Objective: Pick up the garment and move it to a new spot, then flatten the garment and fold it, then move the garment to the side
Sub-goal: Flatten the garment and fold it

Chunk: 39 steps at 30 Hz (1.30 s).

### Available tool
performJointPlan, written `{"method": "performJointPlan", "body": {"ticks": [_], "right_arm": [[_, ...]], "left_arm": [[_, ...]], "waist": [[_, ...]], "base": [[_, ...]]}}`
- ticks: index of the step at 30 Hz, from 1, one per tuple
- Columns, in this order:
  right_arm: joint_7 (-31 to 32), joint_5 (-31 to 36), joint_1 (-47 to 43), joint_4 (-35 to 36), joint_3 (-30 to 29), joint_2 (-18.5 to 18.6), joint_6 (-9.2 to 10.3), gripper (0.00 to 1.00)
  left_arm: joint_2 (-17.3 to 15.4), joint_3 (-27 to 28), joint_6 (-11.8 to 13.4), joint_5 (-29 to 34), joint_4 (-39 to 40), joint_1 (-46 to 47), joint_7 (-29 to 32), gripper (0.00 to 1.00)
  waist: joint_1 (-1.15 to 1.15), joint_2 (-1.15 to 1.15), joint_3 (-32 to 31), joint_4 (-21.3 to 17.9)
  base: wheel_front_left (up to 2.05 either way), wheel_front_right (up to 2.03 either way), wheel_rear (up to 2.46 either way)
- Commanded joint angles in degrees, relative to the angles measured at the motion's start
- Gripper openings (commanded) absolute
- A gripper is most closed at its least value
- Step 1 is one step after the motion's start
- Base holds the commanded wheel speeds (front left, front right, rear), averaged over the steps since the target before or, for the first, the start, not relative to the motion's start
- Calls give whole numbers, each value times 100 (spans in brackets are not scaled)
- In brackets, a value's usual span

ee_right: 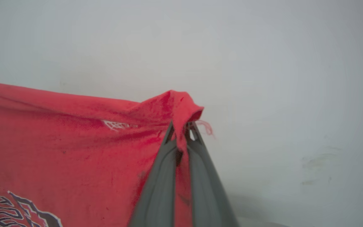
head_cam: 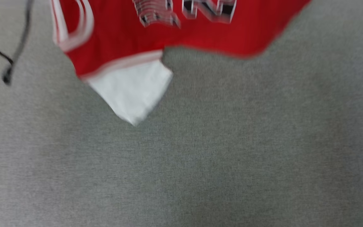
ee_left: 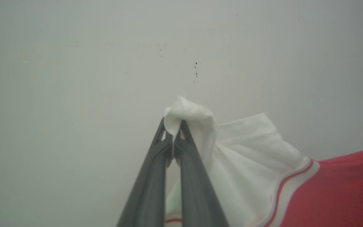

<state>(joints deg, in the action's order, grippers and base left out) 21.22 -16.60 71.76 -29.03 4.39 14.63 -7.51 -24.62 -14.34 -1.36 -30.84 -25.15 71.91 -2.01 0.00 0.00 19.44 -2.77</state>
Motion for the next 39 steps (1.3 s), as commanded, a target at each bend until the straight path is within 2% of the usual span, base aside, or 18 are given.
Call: {"method": "performJointPlan", "body": {"ticks": [1, 10, 18, 24, 28, 34, 39], "right_arm": [[-140, 70, 330, -15, -67, 27, 4, 0], [-644, 376, 1896, -80, -121, 109, 4, 0], [-819, 295, 2489, -558, 136, 41, 4, 0], [-1004, 106, 2597, -1141, 526, 17, 4, 0], [-1198, -36, 2335, -1547, 752, 5, 4, 0], [-1610, -311, 1499, -1880, 1107, -69, 4, 0], [-1978, -665, 371, -1802, 1452, 3, 4, 0]], "left_arm": [[-58, 6, -28, 92, -105, 399, -70, 0], [-203, -26, -187, 376, -644, 2265, -287, 0], [-84, -69, -323, 275, -1225, 2714, -490, 0], [59, -71, -440, 73, -1754, 2491, -770, 0], [160, -59, -506, -79, -2164, 2234, -1024, 0], [284, -78, -594, -333, -2553, 1315, -1254, 0], [353, -34, -607, -575, -2413, 36, -1318, 0]], "waist": [[0, 0, 584, -50], [0, 0, 1573, -32], [0, 0, 2117, 23], [0, 0, 2367, 85], [0, 0, 2263, 122], [0, 0, 1686, 179], [0, 0, 994, 231]], "base": [[0, 0, 0], [0, 0, 0], [0, 0, 0], [0, 0, 0], [0, 0, 0], [0, 0, 0], [0, 0, 0]]}}
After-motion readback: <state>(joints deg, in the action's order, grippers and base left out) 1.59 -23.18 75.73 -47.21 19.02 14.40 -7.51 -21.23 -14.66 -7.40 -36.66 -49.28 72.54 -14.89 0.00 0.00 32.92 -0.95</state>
